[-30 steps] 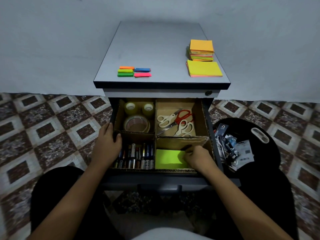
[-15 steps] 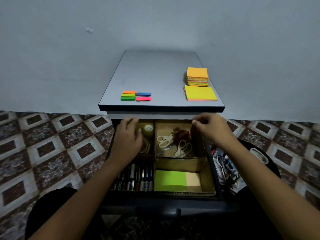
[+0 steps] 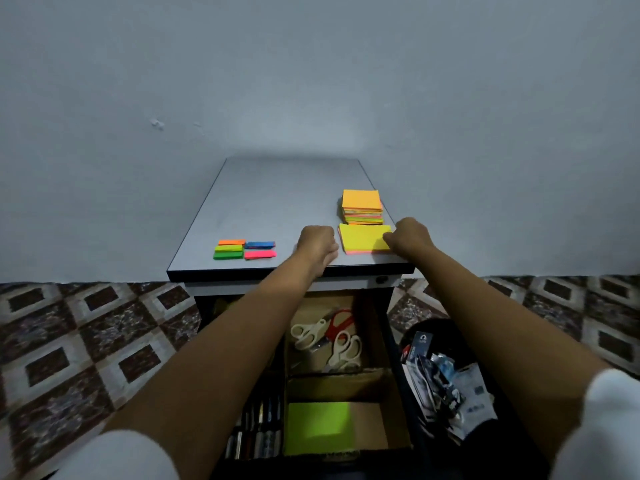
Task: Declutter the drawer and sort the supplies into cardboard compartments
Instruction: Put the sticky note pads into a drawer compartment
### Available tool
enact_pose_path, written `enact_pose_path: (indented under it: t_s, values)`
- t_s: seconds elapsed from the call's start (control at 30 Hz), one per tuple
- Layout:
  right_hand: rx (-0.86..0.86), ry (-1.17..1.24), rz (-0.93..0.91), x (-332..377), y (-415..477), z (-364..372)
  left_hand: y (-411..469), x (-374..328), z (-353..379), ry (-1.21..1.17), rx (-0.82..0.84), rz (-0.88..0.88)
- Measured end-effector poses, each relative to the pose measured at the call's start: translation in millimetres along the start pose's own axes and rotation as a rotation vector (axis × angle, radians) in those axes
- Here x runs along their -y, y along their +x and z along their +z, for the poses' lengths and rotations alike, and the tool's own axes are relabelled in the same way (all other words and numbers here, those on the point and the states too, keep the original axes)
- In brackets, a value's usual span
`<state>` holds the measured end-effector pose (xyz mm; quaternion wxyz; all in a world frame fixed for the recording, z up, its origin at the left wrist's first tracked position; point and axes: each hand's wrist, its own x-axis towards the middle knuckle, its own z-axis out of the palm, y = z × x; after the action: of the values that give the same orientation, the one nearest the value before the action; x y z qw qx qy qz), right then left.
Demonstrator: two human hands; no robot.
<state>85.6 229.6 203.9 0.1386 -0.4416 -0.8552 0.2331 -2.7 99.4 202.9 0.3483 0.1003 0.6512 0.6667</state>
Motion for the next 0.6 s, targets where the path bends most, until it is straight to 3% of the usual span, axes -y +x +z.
enact_pose_path:
  t_s: [0.23,0.53,0.6]
  values:
    - [-0.007,0.142,0.132,4.1,11.0,2.2,4.6,-12.4,11.5,0.009,0.043,-0.118]
    - [0.209,0.891,0.479,-2.2,3.2,-10.0,3.3,-6.9,-4.5,-0.054,0.043,-0.184]
    - [0.267,0.978,0.475,-3.8,-5.9,-14.7,-0.8,-6.8,-7.5,-0.029,0.04,-0.185]
